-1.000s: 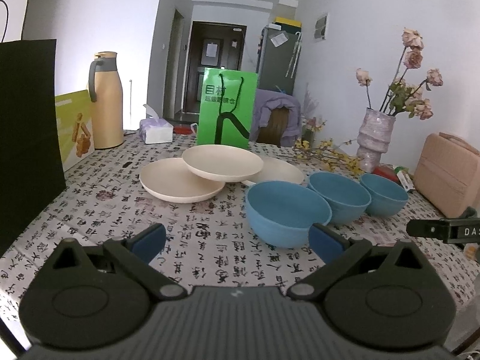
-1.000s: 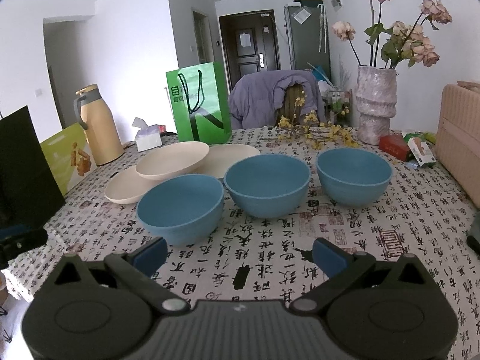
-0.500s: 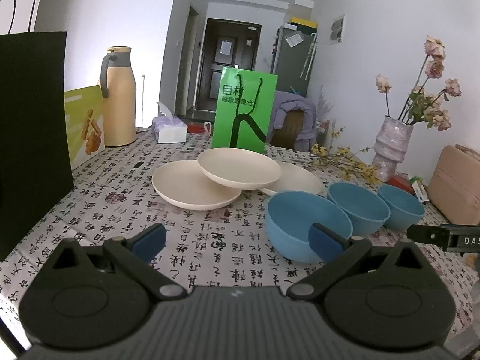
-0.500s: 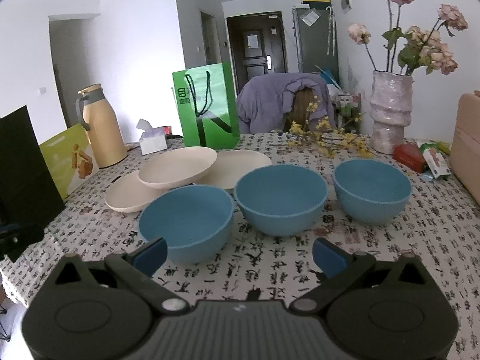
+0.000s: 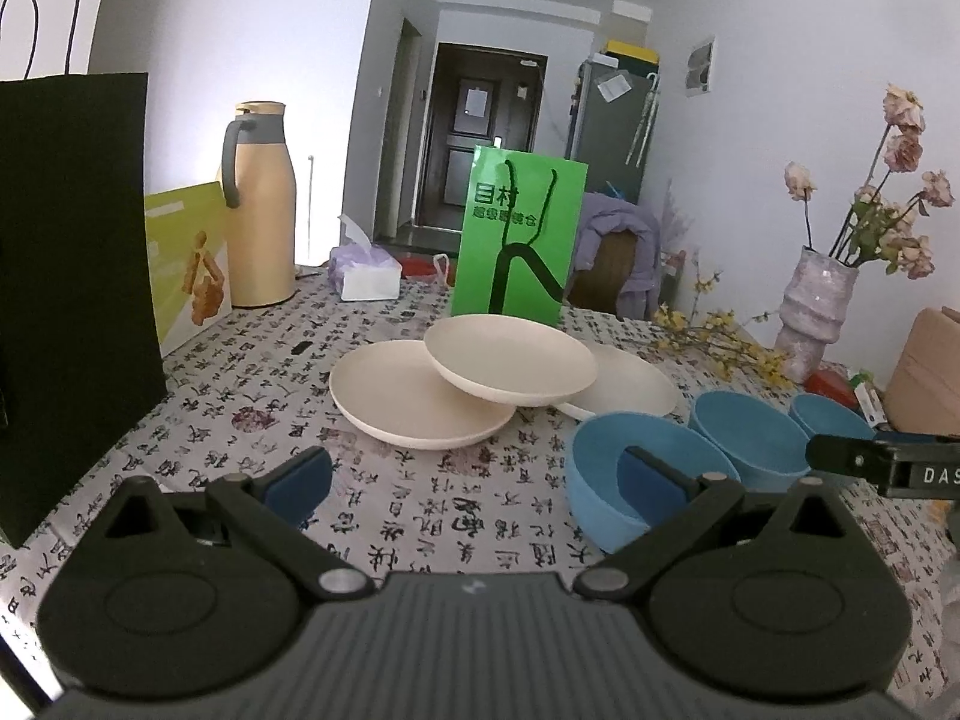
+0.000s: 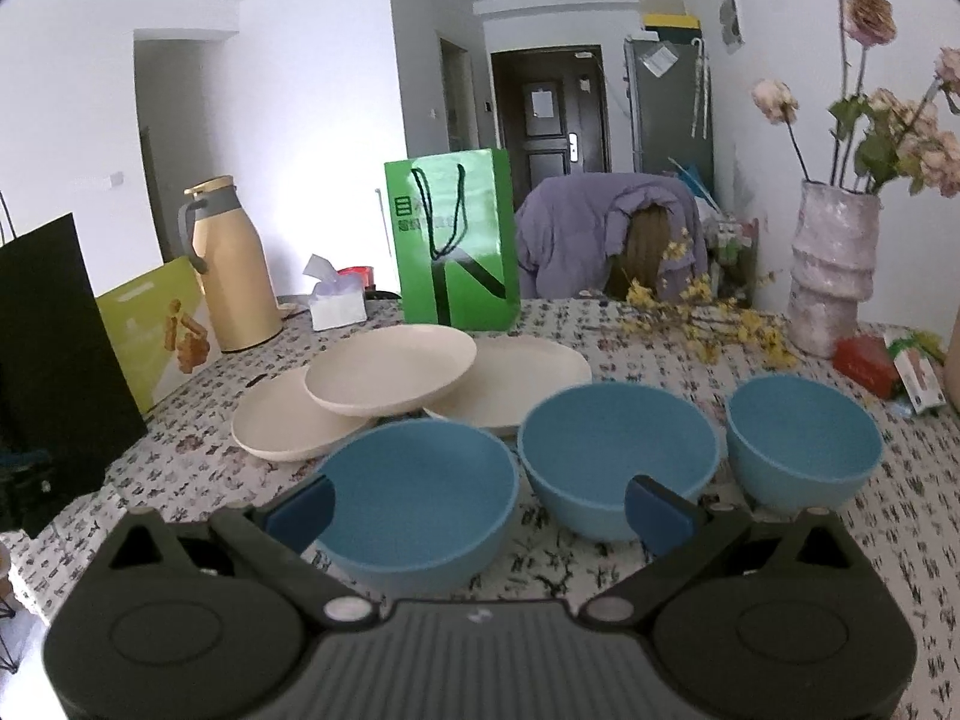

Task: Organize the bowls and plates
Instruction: 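Move both grippers forward over the blue bowls toward the overlapping cream plates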

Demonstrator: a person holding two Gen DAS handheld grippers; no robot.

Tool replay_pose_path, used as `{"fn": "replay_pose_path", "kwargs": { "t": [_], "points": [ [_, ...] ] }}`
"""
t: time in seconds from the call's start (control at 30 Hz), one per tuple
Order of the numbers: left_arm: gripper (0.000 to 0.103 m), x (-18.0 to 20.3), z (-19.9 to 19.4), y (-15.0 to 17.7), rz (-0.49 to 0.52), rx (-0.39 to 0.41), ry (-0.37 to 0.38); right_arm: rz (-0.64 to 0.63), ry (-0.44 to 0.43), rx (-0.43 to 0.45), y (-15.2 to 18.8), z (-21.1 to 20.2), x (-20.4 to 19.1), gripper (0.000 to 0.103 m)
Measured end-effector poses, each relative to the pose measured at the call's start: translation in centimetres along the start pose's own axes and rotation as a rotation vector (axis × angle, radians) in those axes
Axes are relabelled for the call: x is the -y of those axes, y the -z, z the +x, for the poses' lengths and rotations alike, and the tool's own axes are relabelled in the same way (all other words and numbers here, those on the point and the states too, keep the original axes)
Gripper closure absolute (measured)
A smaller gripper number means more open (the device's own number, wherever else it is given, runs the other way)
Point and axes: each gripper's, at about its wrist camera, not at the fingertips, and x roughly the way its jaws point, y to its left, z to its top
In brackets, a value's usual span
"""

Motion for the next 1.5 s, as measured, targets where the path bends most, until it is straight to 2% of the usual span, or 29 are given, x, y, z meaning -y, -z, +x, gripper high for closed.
{"fn": "replay_pose_path", "kwargs": {
  "t": [0.5, 1.0, 1.3, 1.5],
  "points": [
    [0.000, -0.9, 3.1, -1.8, -0.023, -0.001, -0.060, -0.068, -0.016, 0.037, -2.5, 4.0, -1.3, 0.000],
    [0.000, -1.3, 5.9, -3.9, -0.045, -0.003, -0.093, -0.046, -0.033, 0.062, -5.0, 7.2, -0.6, 0.000],
    [0.000, -1.1, 7.5, -5.1, -0.024, -0.002, -0.113, 0.011, -0.063, 0.037, -6.3, 9.3, 0.4, 0.000],
    [0.000, -0.7, 9.0, -5.8, -0.012, -0.002, -0.117, 0.033, -0.053, 0.023, -7.2, 11.0, 1.1, 0.000]
  ]
}}
